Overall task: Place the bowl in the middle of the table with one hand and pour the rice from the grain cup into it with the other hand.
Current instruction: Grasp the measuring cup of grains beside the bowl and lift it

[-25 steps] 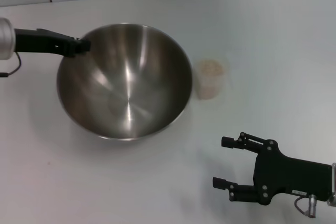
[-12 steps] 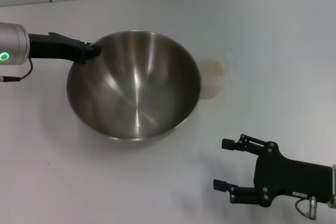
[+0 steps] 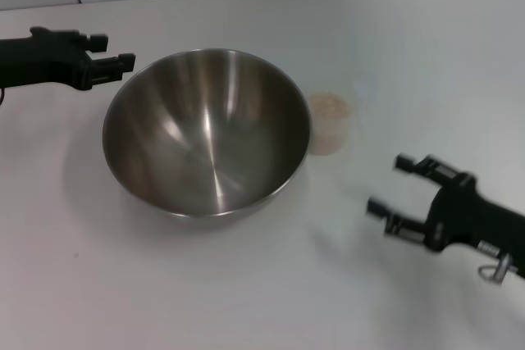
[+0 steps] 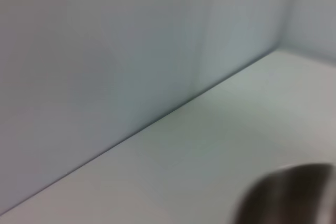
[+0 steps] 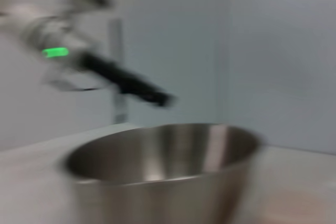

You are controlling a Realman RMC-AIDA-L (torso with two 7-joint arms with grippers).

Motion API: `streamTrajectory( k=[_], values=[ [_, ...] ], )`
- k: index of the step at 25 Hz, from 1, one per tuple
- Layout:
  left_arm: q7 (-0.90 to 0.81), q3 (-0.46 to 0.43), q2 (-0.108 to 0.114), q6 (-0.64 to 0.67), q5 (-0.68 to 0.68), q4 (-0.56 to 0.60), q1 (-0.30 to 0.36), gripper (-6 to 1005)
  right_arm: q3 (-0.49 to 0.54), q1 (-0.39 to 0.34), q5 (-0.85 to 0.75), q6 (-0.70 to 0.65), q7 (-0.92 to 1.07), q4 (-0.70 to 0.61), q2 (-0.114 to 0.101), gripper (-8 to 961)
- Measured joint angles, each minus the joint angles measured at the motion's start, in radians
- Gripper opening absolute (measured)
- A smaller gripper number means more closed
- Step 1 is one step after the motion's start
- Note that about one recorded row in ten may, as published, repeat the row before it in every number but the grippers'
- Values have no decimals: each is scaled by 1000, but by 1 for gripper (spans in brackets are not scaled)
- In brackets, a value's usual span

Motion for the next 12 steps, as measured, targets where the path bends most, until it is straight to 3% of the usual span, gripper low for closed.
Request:
streamTrajectory(
  k=[1, 2, 4, 6, 8, 12],
  values=[
    [127, 33, 2, 50, -143, 45, 93, 505, 0, 0, 0, 0, 0, 0, 0, 830],
    [220, 54, 5, 86, -227, 56, 145, 523, 54, 5, 0, 22, -1, 18, 0, 829],
    [261, 64, 6, 103, -259, 61, 169, 560, 147, 14, 1, 64, -3, 44, 1, 829],
    [418, 77, 7, 193, -321, 71, 254, 598, 205, 25, 1, 92, -5, 60, 1, 829],
    [479, 76, 8, 236, -323, 71, 291, 635, 252, 40, 1, 117, -10, 74, 2, 830],
    [496, 74, 8, 244, -323, 70, 304, 709, 276, 90, 1, 178, -20, 95, 2, 825]
  ],
)
